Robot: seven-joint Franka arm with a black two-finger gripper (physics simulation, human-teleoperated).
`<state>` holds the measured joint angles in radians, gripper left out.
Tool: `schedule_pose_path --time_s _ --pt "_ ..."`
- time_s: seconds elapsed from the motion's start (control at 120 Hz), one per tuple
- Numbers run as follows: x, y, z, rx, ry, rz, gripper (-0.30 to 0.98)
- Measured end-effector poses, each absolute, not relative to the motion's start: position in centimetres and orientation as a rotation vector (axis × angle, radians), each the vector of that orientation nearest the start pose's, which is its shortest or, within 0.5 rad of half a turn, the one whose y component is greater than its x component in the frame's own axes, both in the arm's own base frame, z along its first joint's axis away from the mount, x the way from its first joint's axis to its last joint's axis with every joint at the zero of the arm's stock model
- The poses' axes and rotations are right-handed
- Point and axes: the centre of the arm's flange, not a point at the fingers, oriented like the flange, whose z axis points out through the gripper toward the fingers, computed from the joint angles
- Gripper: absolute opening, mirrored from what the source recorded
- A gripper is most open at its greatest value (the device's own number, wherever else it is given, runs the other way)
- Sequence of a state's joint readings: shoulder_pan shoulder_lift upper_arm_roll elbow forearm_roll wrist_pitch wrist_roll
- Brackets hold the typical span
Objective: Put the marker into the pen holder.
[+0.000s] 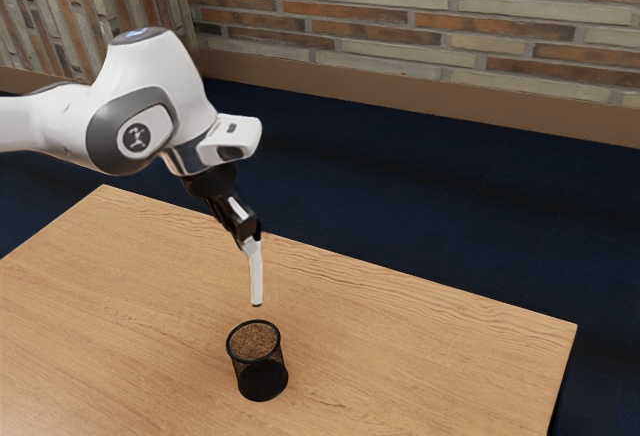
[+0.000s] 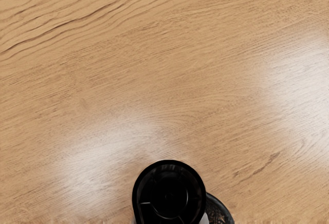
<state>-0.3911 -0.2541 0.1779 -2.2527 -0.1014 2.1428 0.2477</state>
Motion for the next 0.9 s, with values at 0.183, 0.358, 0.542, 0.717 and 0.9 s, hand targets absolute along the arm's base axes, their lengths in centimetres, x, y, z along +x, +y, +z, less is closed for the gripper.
schedule_pose_path --time_s 0.183,0.358,0.542,0.717,0.9 --pt "45.9 -10.3 46.7 -3.186 0.646 -0.142 -0.06" --pt "45.1 -10.4 46.1 -3.184 0.617 -0.103 -0.06" --pt "45.2 -10.5 46.2 -3.164 0.612 -0.099 0.09" --pt "45.4 -10.2 46.3 -3.147 0.619 -0.098 0.42" --pt "49.1 -3.9 70.8 -3.097 0.324 -0.46 0.57"
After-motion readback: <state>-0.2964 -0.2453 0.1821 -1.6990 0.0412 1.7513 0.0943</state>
